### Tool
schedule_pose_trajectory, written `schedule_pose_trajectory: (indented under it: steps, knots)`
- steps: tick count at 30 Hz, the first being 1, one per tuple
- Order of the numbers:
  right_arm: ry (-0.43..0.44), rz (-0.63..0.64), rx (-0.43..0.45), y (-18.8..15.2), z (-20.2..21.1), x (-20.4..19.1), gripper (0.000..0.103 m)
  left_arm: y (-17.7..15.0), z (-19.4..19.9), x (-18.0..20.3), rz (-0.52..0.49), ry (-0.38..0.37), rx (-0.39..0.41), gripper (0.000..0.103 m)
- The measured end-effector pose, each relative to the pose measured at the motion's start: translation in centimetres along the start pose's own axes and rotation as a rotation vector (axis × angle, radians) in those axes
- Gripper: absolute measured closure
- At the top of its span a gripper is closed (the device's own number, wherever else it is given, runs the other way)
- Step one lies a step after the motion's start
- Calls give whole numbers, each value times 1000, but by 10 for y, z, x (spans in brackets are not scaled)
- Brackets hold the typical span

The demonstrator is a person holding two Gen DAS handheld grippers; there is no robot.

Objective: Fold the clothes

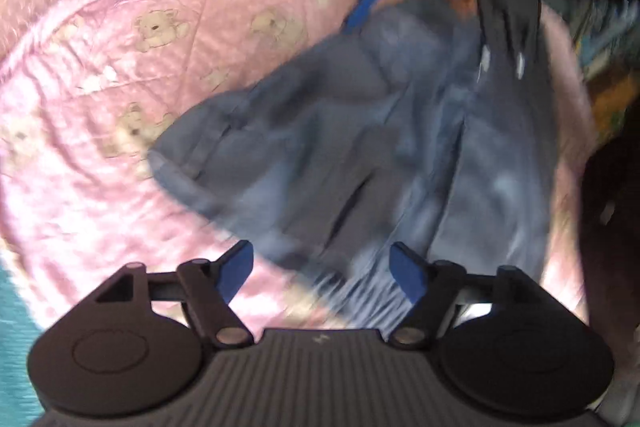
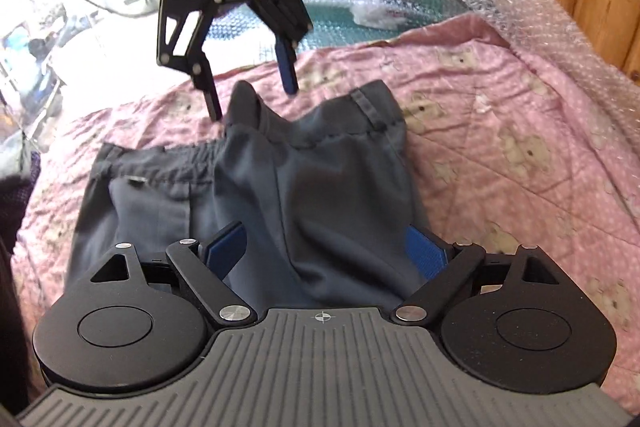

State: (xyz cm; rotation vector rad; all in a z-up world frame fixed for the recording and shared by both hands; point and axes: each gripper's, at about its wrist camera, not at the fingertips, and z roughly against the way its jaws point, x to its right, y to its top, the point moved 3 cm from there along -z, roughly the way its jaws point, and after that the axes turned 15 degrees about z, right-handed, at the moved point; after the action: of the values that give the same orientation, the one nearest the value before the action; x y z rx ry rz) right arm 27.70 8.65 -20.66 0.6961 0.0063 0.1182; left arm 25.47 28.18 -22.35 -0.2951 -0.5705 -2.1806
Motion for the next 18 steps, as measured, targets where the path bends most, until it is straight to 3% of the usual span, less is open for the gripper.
schedule_pose_trajectory:
  steps: [1,3,5,8,11,12,13,15,18]
  knots:
    - [13,3,0,3,-6,-1,13,3,1,5,-21,-5,40,70]
    - [40,8,0,10,-17,-3,11,9,10,12,-49,-12,130,91]
    - [57,35,-15,16,-28,-6,10,13,25,9,-29,-14,216,93]
    - [46,13,-28,23,-35,2,9,11,43,5,-16,10,282,93]
    - [65,-85,23,25,-23,22,9,-2,53,-18,146,-19,310,81]
    - [68,-118,38,24,-17,28,9,-7,57,-27,208,-33,316,72]
    - [68,-140,44,22,-13,33,9,-13,60,-36,271,-46,322,47]
    - [61,-167,43,17,-5,38,9,-23,66,-53,396,-72,334,17]
    - [32,-200,30,6,1,37,9,-35,53,-84,616,-247,323,20]
